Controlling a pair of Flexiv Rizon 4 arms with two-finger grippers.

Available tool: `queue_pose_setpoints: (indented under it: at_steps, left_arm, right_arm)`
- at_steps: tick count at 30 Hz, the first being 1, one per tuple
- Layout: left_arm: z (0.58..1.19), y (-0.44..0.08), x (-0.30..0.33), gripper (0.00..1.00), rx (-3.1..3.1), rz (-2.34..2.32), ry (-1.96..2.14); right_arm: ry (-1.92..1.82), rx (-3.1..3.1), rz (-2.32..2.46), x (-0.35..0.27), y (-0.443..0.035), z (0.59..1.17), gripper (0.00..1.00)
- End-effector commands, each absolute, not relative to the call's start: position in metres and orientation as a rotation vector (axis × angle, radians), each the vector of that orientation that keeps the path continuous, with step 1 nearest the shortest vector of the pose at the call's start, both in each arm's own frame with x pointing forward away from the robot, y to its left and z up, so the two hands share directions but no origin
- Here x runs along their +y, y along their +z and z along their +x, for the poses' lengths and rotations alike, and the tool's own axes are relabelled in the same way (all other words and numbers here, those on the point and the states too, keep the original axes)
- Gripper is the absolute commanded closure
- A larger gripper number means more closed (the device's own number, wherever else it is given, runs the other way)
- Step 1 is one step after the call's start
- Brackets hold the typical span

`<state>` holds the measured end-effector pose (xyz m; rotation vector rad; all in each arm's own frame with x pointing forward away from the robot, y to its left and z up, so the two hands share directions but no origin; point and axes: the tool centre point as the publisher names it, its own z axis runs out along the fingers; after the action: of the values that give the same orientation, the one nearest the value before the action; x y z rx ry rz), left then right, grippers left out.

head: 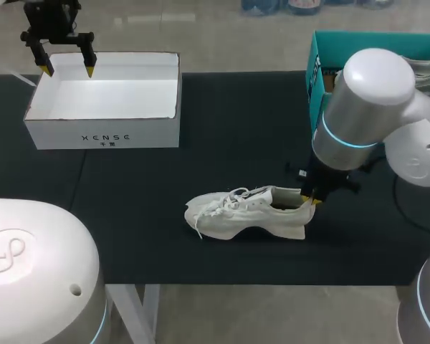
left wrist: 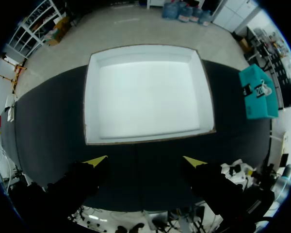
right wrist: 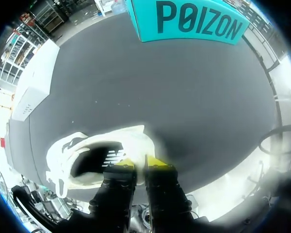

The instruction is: Take the shoe out of the shoebox, open the shoe tongue, remove and reinsert the insole, then place the shoe into the shoebox

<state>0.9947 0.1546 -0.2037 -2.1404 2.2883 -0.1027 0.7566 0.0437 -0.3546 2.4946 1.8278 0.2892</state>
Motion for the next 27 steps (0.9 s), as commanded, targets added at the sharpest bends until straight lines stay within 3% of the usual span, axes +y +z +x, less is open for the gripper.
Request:
queue_pose_setpoints:
  at_steps: [1, 12, 15, 18, 27]
  left_arm:
    - [0.994, -0.203, 0.155, 0.0, 2.286, -2.139, -0.101]
    - [0.994, -0.203, 0.155, 0.0, 2.286, -2.139, -0.101]
    - [0.994, -0.203, 0.155, 0.0, 2.286, -2.139, -0.101]
    - [0.994, -0.203, 0.155, 0.0, 2.286, -2.139, -0.101]
    - [0.994, -0.203, 0.155, 0.0, 2.286, -2.139, -0.101]
  right_arm:
    - [0.283, 1.834, 2.497, 0.048, -0.354, 0.754, 0.0]
    - [0.266, 2.044, 2.293, 0.038, -0.277, 0.742, 0.0]
    - [0.346, 2.579, 1.695, 0.035, -0.26, 0.738, 0.0]
    - [0.207, 2.925, 0.817, 0.031, -0.253, 0.698, 0.0]
    - [0.207, 2.925, 0.817, 0.031, -0.253, 0.698, 0.0]
